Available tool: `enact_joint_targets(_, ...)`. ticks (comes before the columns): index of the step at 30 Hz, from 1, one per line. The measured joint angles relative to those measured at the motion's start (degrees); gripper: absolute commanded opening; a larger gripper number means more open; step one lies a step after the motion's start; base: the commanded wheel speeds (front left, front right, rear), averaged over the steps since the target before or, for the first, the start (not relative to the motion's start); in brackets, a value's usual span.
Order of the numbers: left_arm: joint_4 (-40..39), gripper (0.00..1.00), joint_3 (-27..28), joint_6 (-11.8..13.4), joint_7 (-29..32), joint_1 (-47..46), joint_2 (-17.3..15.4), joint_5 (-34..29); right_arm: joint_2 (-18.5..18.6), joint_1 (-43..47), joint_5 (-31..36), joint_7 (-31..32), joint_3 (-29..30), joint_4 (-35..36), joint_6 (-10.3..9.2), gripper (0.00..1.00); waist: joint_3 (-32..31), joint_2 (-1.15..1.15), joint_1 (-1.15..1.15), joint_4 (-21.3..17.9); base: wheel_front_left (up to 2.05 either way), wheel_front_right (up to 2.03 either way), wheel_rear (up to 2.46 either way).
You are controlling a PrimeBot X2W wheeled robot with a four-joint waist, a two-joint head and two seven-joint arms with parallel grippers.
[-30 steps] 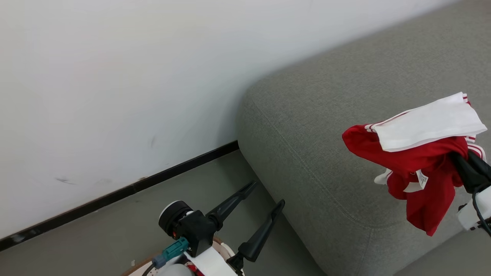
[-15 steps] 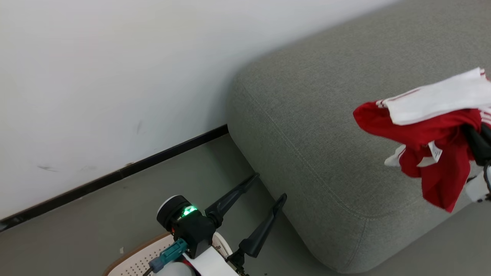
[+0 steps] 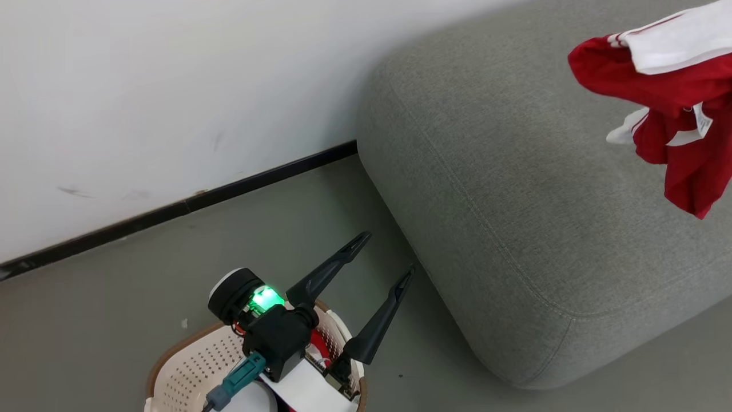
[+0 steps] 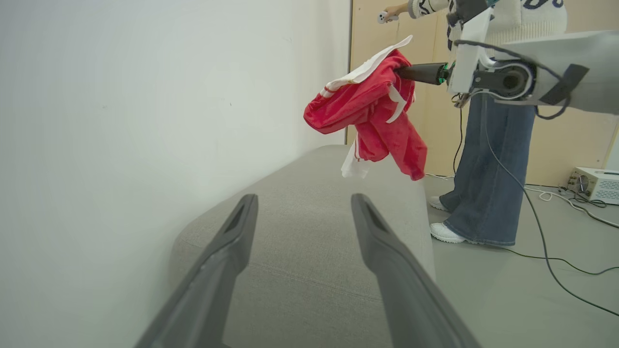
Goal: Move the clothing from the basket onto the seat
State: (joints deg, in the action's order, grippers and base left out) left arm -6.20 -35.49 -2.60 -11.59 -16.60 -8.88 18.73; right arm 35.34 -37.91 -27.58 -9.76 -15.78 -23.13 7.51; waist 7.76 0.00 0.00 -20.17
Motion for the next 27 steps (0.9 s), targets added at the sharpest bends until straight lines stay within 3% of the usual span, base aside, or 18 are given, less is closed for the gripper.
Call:
enact_joint_targets(18, -7.9, 1.0, -2.0, 0.0, 4.9, -4.8, -0.9, -3.2, 1.7, -12.8, 3.4, -0.5, 8.8, -13.3, 0.0, 0.0, 10.2, 0.0, 0.0, 5.9, 0.0, 0.0, 0.0)
enact_joint_targets(27, -10.0, 1.0, -3.4, -0.7, 6.6, -7.8, -0.6, -3.3, 3.0, -14.6, 11.3, -3.1, 14.0, -19.6, 0.0, 0.0, 15.4, 0.0, 0.0, 8.3, 0.0, 0.0, 0.0)
